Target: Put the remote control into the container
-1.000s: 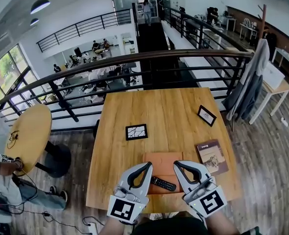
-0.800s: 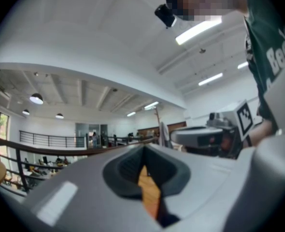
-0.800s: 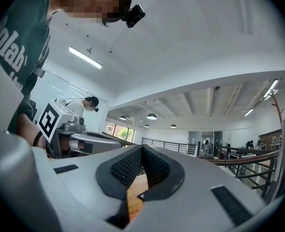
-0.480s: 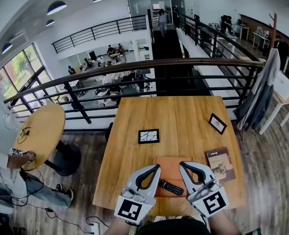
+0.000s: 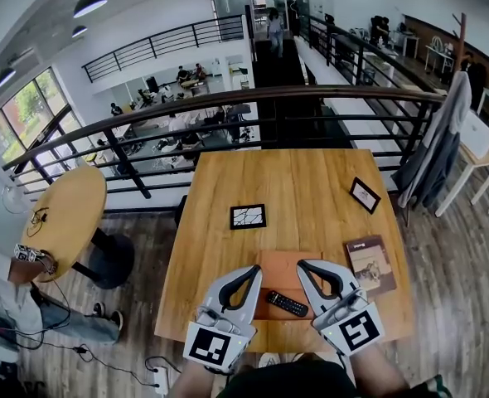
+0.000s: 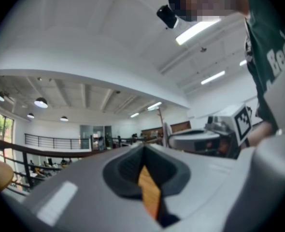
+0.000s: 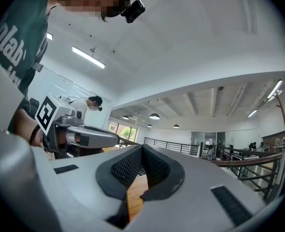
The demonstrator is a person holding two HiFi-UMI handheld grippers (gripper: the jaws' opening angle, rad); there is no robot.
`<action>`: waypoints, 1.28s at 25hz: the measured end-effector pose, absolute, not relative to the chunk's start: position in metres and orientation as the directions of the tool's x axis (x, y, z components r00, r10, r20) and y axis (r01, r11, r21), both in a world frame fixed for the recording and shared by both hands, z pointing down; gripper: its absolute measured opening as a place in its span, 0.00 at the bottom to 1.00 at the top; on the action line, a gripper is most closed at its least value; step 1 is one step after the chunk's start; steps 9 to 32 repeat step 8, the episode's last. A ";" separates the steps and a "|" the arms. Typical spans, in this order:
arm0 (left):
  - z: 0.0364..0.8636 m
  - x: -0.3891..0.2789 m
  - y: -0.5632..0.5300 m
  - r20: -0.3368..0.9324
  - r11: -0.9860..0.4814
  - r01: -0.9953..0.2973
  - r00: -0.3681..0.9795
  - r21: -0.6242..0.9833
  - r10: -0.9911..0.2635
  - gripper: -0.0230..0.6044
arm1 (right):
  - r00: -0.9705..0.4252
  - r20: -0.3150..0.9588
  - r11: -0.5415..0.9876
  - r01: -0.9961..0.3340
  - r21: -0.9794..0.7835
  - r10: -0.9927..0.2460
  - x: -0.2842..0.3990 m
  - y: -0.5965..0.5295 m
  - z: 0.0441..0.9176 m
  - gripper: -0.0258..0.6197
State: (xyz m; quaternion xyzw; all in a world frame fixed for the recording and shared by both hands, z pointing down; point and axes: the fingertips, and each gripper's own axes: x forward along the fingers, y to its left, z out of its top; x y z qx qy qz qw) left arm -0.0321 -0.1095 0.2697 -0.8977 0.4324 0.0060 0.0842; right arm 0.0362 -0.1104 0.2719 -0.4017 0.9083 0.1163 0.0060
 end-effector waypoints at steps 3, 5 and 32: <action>0.271 -0.034 -0.108 -0.080 -0.614 -0.777 0.627 -0.141 -0.775 0.04 | -0.676 -0.104 0.649 -0.732 0.205 -0.730 0.035 -0.110 0.273 0.07; 0.272 -0.034 -0.108 -0.081 -0.619 -0.773 0.632 -0.136 -0.771 0.04 | -0.677 -0.100 0.651 -0.731 0.205 -0.729 0.034 -0.111 0.275 0.07; 0.272 -0.034 -0.111 -0.082 -0.623 -0.772 0.634 -0.125 -0.769 0.04 | -0.678 -0.106 0.652 -0.731 0.204 -0.727 0.033 -0.116 0.274 0.07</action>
